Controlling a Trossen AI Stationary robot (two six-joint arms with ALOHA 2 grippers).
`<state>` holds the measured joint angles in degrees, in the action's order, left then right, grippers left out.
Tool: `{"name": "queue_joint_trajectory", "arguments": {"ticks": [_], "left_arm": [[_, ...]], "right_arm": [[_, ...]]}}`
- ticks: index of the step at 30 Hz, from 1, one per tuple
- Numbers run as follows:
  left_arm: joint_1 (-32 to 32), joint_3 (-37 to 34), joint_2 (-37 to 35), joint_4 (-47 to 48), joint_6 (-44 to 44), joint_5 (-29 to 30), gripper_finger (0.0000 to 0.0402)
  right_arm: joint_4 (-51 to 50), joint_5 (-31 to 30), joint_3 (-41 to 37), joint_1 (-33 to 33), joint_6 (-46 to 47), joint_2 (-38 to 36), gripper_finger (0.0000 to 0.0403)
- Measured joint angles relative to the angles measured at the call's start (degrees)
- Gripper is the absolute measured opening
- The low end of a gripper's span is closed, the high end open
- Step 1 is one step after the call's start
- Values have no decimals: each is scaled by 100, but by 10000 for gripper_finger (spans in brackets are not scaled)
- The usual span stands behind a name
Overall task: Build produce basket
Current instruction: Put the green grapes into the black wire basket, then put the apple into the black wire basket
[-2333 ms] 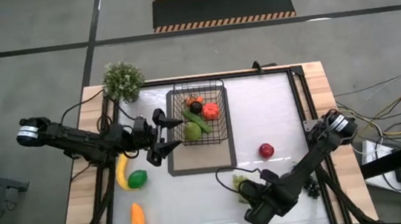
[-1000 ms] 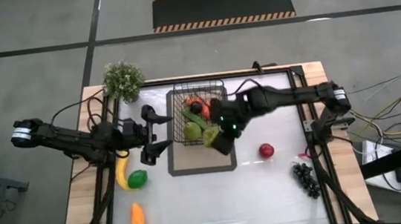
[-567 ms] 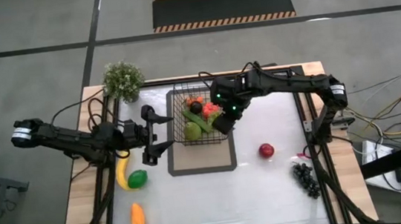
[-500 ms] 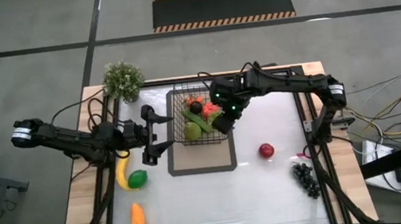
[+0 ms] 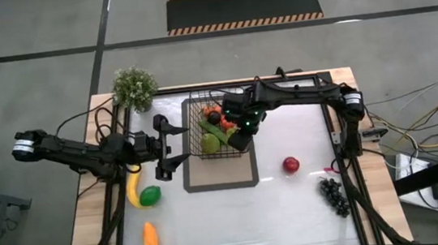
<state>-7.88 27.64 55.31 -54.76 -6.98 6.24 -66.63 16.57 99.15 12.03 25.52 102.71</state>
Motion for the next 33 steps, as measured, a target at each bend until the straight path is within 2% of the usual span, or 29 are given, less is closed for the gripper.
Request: {"name": "queue_joint_trajectory", "arguments": {"ticks": [10,15,25,33], "left_arm": [[0,0,0,0,2,2,325],[0,0,0,22,10,2,325],[0,0,5,148,87,2,325],[-23,2,9,484,696,-1,325]], "right_arm": [[-6,-8,0,1,31,56,138],[-56,-8,0,2,24,53,166],[-542,-6,0,1,-58,-73,171],[-989,-142,0,-120,-273,-490,173]]}}
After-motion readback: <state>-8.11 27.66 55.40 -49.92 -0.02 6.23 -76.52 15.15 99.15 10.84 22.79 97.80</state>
